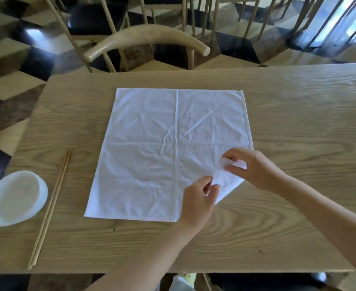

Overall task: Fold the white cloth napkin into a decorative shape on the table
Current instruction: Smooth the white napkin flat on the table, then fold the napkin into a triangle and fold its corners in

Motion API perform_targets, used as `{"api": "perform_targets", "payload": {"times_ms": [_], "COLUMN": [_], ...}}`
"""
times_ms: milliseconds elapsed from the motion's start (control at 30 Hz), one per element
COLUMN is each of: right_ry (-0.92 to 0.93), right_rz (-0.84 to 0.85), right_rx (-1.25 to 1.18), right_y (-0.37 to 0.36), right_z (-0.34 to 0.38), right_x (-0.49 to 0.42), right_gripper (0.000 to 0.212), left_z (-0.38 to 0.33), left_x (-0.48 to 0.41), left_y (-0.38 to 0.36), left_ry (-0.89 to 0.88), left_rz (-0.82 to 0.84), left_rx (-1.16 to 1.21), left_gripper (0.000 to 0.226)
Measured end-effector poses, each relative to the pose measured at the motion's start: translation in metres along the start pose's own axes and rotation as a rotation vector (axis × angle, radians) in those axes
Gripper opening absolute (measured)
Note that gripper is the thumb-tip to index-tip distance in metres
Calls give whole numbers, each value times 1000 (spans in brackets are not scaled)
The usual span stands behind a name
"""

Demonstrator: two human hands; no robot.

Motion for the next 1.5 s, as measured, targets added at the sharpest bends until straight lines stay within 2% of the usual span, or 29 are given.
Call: {"api": "perform_targets", "payload": {"times_ms": [100, 200, 333, 467, 633, 767, 1100, 1200, 1300, 1400, 1500], "right_ry": [26, 76, 86, 42, -10, -80, -57, -51, -33, 83, 312], "right_rz": [-103, -139, -171, -212, -188, -227, -342, -362, -336, -272, -156], "right_rx": [-57, -79, -110, -106, -40, -12, 140, 172, 308, 333, 253], "right_y": [-2, -19, -47, -68, -95, -110, -131, -131, -128, -132, -149], "right_z": [27, 56, 84, 103, 113, 114, 109, 107, 113, 132, 151], "right_x": [-63, -131, -209, -269, -327, -356, -373, -371, -364, -336, -282], "right_gripper": [4, 8, 11, 13, 16, 17, 13, 19, 29, 36, 32], "left_z": [11, 21, 39, 69, 104, 119, 126, 124, 127, 134, 142], "left_x": [-24, -45, -74, -95, -116, -121, -107, -101, -91, -71, -37], "left_y": [34, 70, 124, 168, 208, 222, 231, 230, 229, 232, 234], "left_ry": [209, 312, 273, 296, 382, 398, 340, 315, 308, 331, 372], "left_rz": [-47, -66, -158, -242, -301, -316, -358, -368, -348, -331, -354], "left_rx": [170, 304, 251, 279, 417, 376, 154, 138, 140, 191, 219], "left_gripper": [24, 12, 19, 4, 19, 27, 31, 36, 29, 31, 35]}}
Point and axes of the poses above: each hand's wrist, its own x-axis away from the middle knuckle, its own y-axis out of the back of the hand, z = x × y, the point moved 4 cm from there along -x, towards the middle knuckle
